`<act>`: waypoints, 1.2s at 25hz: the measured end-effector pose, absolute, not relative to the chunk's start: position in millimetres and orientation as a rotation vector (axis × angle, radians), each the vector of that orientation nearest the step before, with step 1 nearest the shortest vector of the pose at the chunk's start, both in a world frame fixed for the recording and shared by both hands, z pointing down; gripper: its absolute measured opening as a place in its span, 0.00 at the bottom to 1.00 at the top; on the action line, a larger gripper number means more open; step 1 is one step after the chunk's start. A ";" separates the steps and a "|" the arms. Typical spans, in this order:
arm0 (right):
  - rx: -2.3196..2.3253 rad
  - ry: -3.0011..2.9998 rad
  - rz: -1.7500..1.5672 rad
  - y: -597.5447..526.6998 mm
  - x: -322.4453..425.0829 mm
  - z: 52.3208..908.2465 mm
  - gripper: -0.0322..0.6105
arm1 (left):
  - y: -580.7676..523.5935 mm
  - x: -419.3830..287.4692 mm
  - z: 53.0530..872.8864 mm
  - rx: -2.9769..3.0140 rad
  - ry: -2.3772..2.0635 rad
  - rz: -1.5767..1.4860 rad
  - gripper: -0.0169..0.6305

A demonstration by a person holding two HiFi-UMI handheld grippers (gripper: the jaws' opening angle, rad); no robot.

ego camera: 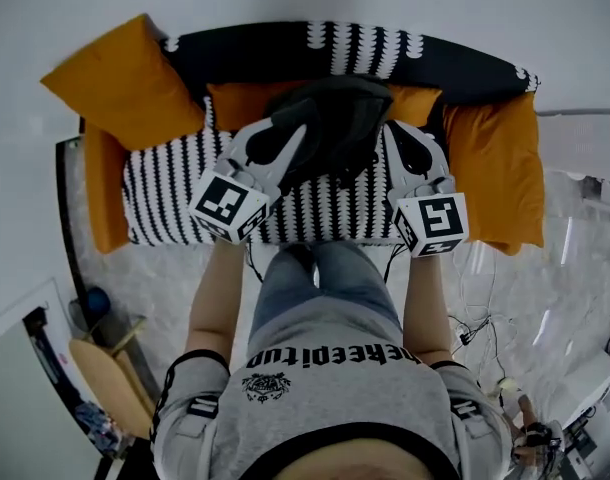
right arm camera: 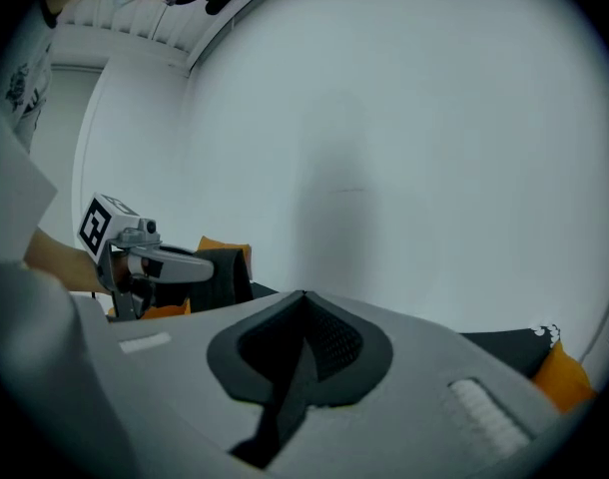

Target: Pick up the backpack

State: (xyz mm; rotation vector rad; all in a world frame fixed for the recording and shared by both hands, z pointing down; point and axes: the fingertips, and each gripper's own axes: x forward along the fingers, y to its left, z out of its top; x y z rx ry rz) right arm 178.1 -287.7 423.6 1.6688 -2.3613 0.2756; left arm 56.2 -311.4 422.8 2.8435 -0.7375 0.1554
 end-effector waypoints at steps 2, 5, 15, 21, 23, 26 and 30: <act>1.675 -2.367 0.259 -283.2 173.8 416.4 0.05 | -298.3 58.2 413.2 2.862 -0.712 0.146 0.10; 1.684 -2.381 0.232 -279.6 168.8 406.8 0.05 | -286.2 56.9 399.9 2.883 -0.712 0.127 0.10; 1.646 -2.466 0.129 -265.5 137.6 371.6 0.05 | -277.7 -8.9 356.9 2.874 -0.974 0.072 0.10; 1.625 -2.496 0.063 -256.7 117.2 347.1 0.05 | -267.2 -44.2 328.0 2.871 -1.103 0.000 0.10; 1.619 -2.506 0.054 -251.5 111.8 339.8 0.05 | -263.1 -56.6 320.2 2.856 -1.142 -0.037 0.10; 1.615 -2.519 0.031 -243.5 104.7 329.4 0.05 | -257.8 -74.1 309.3 2.830 -1.195 -0.095 0.10; 1.615 -2.523 0.005 -233.7 96.8 320.5 0.05 | -248.5 -86.9 294.4 2.828 -1.236 -0.137 0.10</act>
